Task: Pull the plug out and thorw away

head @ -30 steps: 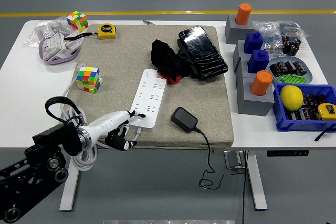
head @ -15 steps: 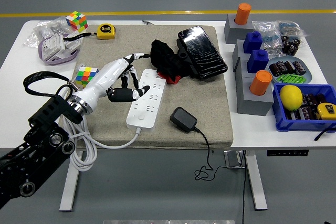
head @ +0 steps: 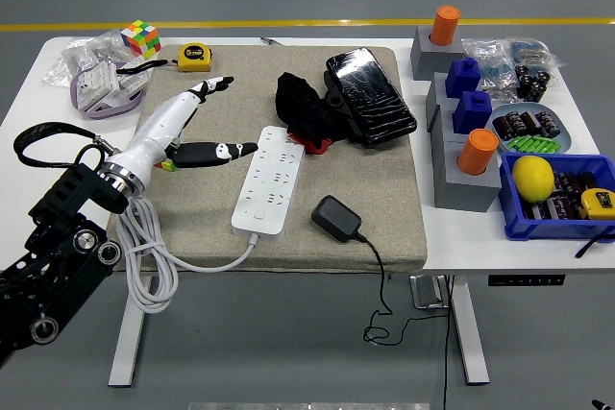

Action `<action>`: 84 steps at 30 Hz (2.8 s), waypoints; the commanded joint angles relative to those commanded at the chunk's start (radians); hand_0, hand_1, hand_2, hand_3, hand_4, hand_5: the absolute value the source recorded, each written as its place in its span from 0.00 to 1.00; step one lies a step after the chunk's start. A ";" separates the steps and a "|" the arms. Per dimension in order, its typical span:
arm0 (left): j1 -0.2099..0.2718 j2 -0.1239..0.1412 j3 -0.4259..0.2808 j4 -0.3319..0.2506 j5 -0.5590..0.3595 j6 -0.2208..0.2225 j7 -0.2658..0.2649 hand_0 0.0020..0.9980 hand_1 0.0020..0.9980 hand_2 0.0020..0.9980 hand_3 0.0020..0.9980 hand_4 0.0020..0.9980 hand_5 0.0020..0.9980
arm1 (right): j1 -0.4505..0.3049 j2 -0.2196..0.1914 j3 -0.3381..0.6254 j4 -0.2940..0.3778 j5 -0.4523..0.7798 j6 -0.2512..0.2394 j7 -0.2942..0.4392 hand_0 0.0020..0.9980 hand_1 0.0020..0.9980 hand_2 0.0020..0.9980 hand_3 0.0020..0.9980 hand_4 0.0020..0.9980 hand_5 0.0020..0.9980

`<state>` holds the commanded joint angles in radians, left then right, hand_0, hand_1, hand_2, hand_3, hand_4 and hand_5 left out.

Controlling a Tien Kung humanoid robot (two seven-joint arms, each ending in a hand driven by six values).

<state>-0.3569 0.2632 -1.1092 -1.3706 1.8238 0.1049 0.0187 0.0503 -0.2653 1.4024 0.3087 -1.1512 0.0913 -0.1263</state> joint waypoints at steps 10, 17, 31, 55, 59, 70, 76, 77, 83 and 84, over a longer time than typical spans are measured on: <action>0.013 0.005 -0.002 -0.006 -0.004 -0.011 0.008 0.86 0.90 0.90 0.96 1.00 0.54 | -0.020 -0.002 -0.008 0.003 -0.001 -0.002 -0.003 0.54 0.62 0.67 0.59 0.98 0.53; 0.022 0.009 -0.006 -0.012 -0.004 -0.021 0.018 0.85 0.90 0.90 0.96 1.00 0.54 | -0.020 -0.001 -0.005 0.007 0.000 -0.004 -0.004 0.54 0.62 0.67 0.59 0.98 0.52; 0.055 0.001 -0.027 -0.021 0.001 -0.011 -0.004 0.83 0.87 0.88 0.95 0.99 0.52 | -0.032 0.009 0.014 0.006 -0.008 -0.004 -0.003 0.54 0.62 0.67 0.59 0.98 0.53; 0.032 0.009 -0.030 -0.027 -0.001 -0.013 -0.014 0.82 0.85 0.88 0.94 0.98 0.50 | -0.023 0.004 0.022 0.007 -0.009 -0.003 -0.003 0.54 0.62 0.67 0.59 0.98 0.53; 0.034 0.008 -0.031 -0.028 0.000 -0.014 -0.013 0.82 0.85 0.88 0.94 0.98 0.50 | -0.022 0.006 0.024 0.006 -0.010 -0.002 -0.003 0.54 0.62 0.67 0.59 0.98 0.53; 0.033 0.005 -0.033 -0.034 -0.010 -0.021 -0.010 0.81 0.85 0.88 0.94 0.97 0.47 | -0.020 0.003 0.026 0.007 -0.010 -0.003 -0.002 0.54 0.62 0.67 0.59 0.98 0.53; 0.038 0.004 -0.034 -0.032 -0.001 -0.015 -0.010 0.80 0.85 0.88 0.93 0.96 0.46 | -0.021 0.004 0.025 0.007 -0.010 -0.002 -0.002 0.54 0.62 0.67 0.59 0.98 0.53; 0.039 0.004 -0.035 -0.032 -0.001 -0.015 -0.010 0.80 0.85 0.88 0.93 0.96 0.46 | -0.021 0.004 0.026 0.007 -0.010 -0.002 -0.002 0.54 0.62 0.67 0.59 0.98 0.53; 0.038 0.001 -0.035 -0.032 0.000 -0.014 -0.010 0.80 0.85 0.88 0.93 0.96 0.45 | -0.021 0.003 0.029 0.006 -0.010 -0.001 -0.003 0.54 0.62 0.67 0.59 0.98 0.53; 0.037 0.001 -0.035 -0.032 0.000 -0.014 -0.010 0.81 0.86 0.88 0.93 0.96 0.45 | -0.021 0.002 0.029 0.006 -0.010 -0.001 -0.003 0.54 0.62 0.67 0.59 0.98 0.53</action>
<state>-0.3200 0.2643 -1.1445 -1.4024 1.8235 0.0905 0.0087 0.0296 -0.2628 1.4310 0.3146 -1.1614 0.0906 -0.1289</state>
